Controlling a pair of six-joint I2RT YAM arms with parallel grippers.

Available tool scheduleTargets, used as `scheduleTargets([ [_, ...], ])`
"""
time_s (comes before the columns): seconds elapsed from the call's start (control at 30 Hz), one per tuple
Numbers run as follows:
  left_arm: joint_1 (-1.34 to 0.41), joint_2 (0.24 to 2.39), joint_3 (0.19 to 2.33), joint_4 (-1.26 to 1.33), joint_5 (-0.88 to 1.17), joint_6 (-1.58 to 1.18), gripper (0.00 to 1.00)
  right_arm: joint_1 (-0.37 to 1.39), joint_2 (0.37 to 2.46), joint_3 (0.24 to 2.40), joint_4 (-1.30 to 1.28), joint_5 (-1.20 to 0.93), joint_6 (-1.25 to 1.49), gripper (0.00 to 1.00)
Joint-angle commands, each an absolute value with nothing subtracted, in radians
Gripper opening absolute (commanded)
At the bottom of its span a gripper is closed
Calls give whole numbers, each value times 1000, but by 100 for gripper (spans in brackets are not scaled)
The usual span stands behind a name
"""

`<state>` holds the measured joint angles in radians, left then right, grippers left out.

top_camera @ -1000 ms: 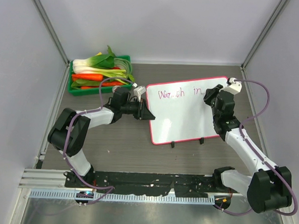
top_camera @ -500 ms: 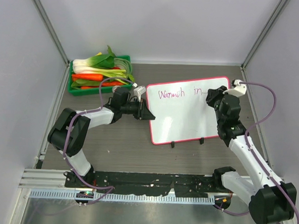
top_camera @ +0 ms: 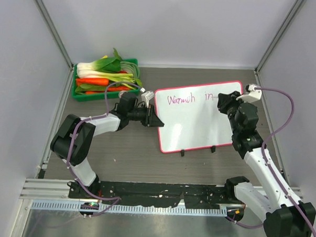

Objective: Write a sentence on the whiteboard

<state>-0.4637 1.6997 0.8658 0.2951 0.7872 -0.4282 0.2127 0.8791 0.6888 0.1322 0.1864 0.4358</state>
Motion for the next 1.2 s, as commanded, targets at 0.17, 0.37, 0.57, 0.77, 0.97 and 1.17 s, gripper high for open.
scheduleTargets([
  [0.17,-491,1740,854,202,696,-298,0,247,919,706,163,95,429,1],
  [0.37,-491,1740,857,198,693,-299,0,400,952,724,181,216,396,1],
  [0.57,-491,1738,856,196,692,-299,0,607,1020,752,225,322,351,2],
  [0.77,-491,1740,859,198,692,-302,0,725,1104,738,313,390,347,1],
  [0.97,-492,1741,859,196,690,-302,0,793,1149,729,380,442,319,1],
  [1.17,-491,1741,859,196,689,-301,0,811,1178,726,397,459,316,1],
])
